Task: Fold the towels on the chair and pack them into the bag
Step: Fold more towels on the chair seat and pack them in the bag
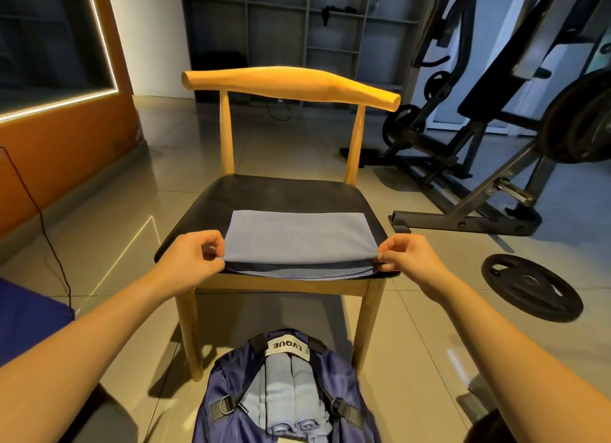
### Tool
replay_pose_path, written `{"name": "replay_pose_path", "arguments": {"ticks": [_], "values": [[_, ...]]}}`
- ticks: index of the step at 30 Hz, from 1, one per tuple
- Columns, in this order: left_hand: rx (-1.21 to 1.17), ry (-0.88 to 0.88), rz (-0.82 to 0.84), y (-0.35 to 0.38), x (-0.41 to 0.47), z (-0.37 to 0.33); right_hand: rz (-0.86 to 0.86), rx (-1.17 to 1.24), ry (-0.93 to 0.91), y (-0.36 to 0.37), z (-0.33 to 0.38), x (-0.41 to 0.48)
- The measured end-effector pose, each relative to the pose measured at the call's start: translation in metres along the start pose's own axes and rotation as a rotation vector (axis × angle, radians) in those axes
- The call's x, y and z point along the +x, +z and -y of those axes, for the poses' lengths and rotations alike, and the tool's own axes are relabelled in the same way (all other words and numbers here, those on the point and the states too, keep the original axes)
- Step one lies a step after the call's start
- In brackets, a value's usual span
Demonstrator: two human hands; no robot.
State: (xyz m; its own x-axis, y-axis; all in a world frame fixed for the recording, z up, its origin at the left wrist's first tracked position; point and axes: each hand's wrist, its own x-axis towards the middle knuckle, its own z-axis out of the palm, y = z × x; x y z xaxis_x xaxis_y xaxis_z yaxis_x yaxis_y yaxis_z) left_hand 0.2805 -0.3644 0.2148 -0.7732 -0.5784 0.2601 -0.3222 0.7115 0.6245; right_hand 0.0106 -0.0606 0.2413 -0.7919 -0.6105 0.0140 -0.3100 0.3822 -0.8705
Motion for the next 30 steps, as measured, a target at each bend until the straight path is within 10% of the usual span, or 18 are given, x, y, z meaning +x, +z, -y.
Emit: {"name": "replay_pose_path", "arguments": {"ticks": [14,20,30], "values": [[-0.068,-0.322,-0.007,0.01,0.023,-0.013,-0.083,-0.194,0.135,0.005,0.001,0.012],[0.236,-0.109,-0.202,0.004,0.066,-0.027,-0.258,-0.245,0.042,0.018,0.016,0.05],[0.075,-0.305,0.331,0.01,0.14,-0.02,-0.081,-0.11,0.262,0.035,0.032,0.107]]}}
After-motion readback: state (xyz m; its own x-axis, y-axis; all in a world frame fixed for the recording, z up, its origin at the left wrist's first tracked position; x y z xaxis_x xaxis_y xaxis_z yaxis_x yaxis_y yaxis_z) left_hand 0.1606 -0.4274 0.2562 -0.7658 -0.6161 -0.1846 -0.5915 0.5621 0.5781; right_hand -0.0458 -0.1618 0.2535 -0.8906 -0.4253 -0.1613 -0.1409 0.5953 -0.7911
